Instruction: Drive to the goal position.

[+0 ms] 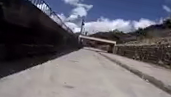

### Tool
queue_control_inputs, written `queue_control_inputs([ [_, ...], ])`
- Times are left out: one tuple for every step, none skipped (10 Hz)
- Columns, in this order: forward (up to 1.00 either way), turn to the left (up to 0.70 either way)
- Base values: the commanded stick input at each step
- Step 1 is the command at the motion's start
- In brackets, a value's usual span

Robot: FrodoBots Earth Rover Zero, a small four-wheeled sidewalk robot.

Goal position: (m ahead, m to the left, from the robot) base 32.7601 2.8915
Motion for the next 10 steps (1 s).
queue_control_inputs([
  [1.0, -0.01],
  [1.0, -0.01],
  [1.0, -0.01],
  [1.0, -0.01],
  [1.0, -0.01],
  [1.0, -0.01],
  [1.0, -0.01],
  [1.0, -0.01],
  [1.0, -0.01],
  [1.0, -0.01],
])
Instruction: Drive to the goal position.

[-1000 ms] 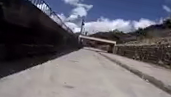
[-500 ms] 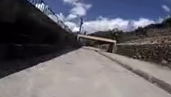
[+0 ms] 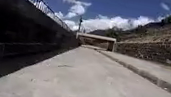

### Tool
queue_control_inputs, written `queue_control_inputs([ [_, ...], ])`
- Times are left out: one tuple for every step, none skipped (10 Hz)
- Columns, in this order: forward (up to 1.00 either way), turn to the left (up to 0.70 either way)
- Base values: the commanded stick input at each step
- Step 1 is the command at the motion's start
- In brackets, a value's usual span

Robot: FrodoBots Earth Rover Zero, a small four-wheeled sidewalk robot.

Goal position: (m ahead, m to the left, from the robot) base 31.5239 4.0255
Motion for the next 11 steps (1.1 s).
queue_control_inputs([
  [1.0, -0.01],
  [1.0, -0.01],
  [1.0, -0.01],
  [1.0, -0.01],
  [1.0, -0.01],
  [1.0, -0.01],
  [1.0, -0.01],
  [1.0, -0.01],
  [1.0, -0.01],
  [1.0, -0.01],
  [1.0, -0.01],
])
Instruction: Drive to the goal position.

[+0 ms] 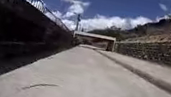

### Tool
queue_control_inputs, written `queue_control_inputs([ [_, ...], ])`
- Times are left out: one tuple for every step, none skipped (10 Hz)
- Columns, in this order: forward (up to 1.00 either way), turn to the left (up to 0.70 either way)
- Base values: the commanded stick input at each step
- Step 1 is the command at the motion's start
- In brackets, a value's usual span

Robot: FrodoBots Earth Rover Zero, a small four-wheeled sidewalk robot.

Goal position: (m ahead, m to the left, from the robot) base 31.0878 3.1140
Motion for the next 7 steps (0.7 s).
queue_control_inputs([
  [1.0, -0.01],
  [1.0, -0.01],
  [1.0, -0.01],
  [1.0, -0.01],
  [1.0, -0.01],
  [1.0, -0.01],
  [1.0, -0.01],
])
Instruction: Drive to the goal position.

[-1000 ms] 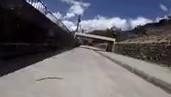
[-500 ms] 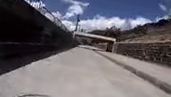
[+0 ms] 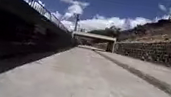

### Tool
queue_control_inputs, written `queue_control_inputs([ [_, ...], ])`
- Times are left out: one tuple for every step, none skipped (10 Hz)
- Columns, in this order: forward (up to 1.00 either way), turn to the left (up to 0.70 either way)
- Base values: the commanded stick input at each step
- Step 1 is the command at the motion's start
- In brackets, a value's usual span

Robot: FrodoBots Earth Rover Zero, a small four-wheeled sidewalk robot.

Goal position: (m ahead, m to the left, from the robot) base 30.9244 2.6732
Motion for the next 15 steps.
queue_control_inputs([
  [1.0, -0.01],
  [1.0, -0.01],
  [1.0, -0.01],
  [1.0, -0.01],
  [1.0, -0.01],
  [1.0, -0.01],
  [1.0, -0.01],
  [1.0, -0.01],
  [1.0, -0.01],
  [1.0, -0.01],
  [1.0, -0.01],
  [1.0, -0.01],
  [1.0, -0.01],
  [1.0, -0.01],
  [1.0, -0.01],
])
